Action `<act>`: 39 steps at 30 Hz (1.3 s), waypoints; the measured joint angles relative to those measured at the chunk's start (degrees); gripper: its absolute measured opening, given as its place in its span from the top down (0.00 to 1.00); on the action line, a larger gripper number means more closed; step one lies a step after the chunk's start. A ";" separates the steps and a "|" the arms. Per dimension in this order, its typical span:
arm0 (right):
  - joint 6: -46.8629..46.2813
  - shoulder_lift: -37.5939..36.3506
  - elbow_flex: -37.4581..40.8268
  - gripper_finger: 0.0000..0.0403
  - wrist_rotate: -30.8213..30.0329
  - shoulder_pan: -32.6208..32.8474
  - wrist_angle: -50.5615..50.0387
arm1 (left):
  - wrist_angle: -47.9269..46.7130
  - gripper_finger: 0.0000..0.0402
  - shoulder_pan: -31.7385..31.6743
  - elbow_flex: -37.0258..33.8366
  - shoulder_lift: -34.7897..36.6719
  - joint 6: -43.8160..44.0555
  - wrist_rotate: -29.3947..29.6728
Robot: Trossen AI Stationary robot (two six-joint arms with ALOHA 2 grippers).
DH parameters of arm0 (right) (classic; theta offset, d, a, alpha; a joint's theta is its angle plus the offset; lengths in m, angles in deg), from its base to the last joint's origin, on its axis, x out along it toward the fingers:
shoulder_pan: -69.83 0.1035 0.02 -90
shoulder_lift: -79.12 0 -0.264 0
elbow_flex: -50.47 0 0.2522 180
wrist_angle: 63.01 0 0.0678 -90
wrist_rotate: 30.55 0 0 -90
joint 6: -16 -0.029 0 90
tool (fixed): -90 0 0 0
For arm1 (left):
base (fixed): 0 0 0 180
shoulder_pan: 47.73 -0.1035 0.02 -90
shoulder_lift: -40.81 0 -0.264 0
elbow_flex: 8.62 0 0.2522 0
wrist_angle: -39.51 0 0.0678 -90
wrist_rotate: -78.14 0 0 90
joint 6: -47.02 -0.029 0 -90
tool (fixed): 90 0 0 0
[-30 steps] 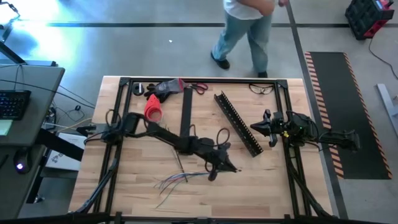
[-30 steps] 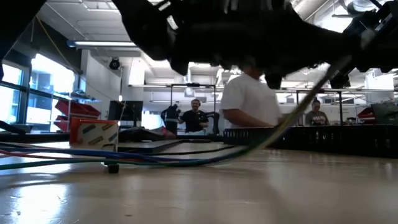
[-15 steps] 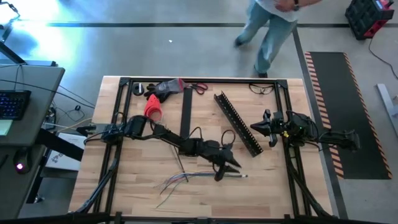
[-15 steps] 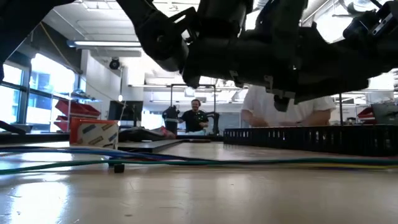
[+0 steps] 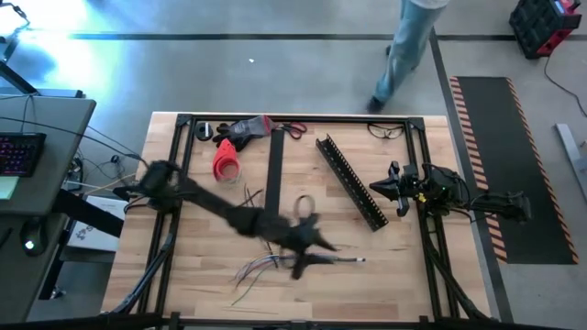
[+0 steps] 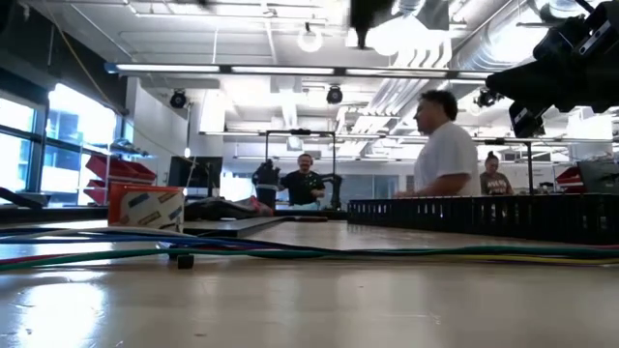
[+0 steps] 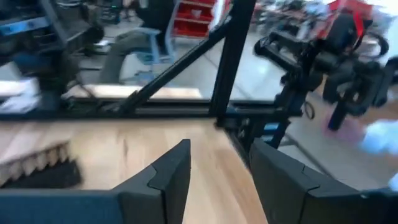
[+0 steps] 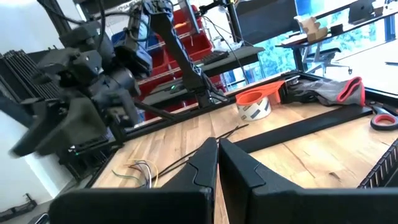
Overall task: Ziptie cables
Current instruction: Wrap the black zip tie on the cables
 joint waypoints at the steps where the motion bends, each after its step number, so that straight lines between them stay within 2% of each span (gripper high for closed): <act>1: 0.00 0.02 0.00 1.00 0.00 -0.02 -0.02 | 0.29 0.65 1.54 -3.32 2.49 0.10 3.63; 6: 0.00 0.01 0.00 1.00 0.00 -0.02 -0.02 | 8.19 0.67 10.65 -19.63 13.23 1.46 23.32; 9: 0.00 0.00 0.00 1.00 0.00 -0.01 -0.02 | 10.61 0.67 15.67 -26.71 15.99 3.81 32.62; 12: -0.06 0.00 0.00 1.00 -0.02 -0.02 0.08 | 10.74 0.67 19.49 -30.75 16.97 7.53 39.85; 17: -16.73 0.00 0.00 1.00 -1.86 0.11 2.29 | 10.19 0.67 23.12 -33.77 15.97 13.44 47.43; 21: -20.66 1.16 0.00 1.00 -3.43 1.02 5.75 | 10.06 0.67 24.10 -34.59 15.45 14.86 49.20; 25: -20.64 7.37 0.00 1.00 -5.95 6.96 14.06 | 10.30 0.67 24.08 -34.59 15.42 14.85 49.59; 33: -8.52 32.98 -0.04 1.00 -18.67 25.85 45.86 | 10.66 0.67 23.95 -34.59 15.42 13.94 50.83; 39: -7.50 52.72 -7.42 1.00 -22.26 32.36 47.39 | 10.77 0.67 23.95 -34.59 15.42 13.93 50.86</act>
